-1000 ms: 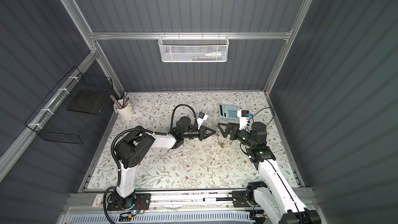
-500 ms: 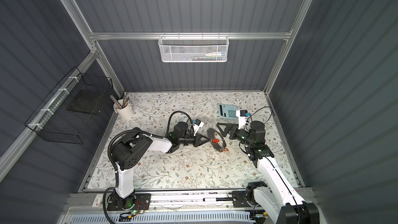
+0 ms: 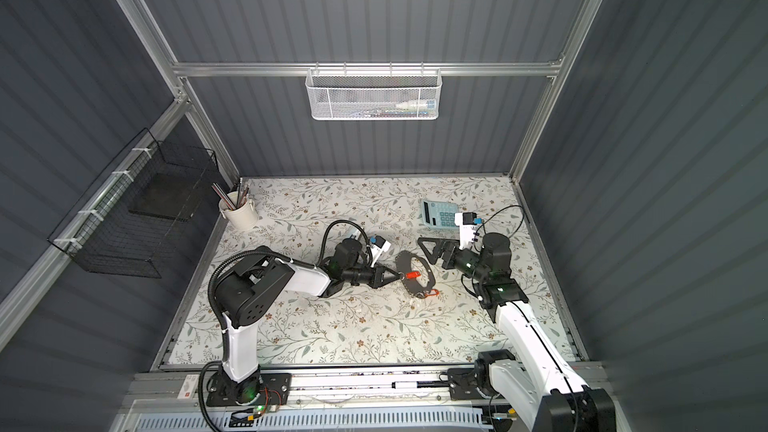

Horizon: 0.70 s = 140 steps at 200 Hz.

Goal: Put the keys on the keyring
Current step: 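Lower the plate with keys onto the table and open the left gripper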

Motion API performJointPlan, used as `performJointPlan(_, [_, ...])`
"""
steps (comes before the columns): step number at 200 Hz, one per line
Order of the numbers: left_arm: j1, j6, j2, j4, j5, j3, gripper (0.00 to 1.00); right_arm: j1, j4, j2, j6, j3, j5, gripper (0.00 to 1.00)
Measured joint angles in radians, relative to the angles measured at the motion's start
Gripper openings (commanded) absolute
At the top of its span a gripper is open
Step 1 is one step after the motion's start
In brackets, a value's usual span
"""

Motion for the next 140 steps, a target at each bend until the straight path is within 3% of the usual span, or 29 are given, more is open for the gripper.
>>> performJointPlan(26, [0.01, 0.003, 0.0, -0.011, -0.005, -0.002, 0.09, 0.0, 0.0, 0.003, 0.0, 0.0, 0.0, 0.99])
performJointPlan(73, [0.027, 0.006, -0.025, -0.042, -0.065, -0.044, 0.47, 0.0, 0.0, 0.005, 0.0, 0.0, 0.0, 0.99])
performJointPlan(119, [0.04, 0.018, -0.163, -0.088, -0.129, -0.065, 0.62, -0.002, 0.017, 0.005, 0.008, 0.0, 0.003, 0.99])
performJointPlan(140, [0.053, 0.03, -0.258, -0.106, -0.164, -0.065, 0.83, -0.002, 0.032, 0.005, 0.016, 0.0, 0.017, 0.99])
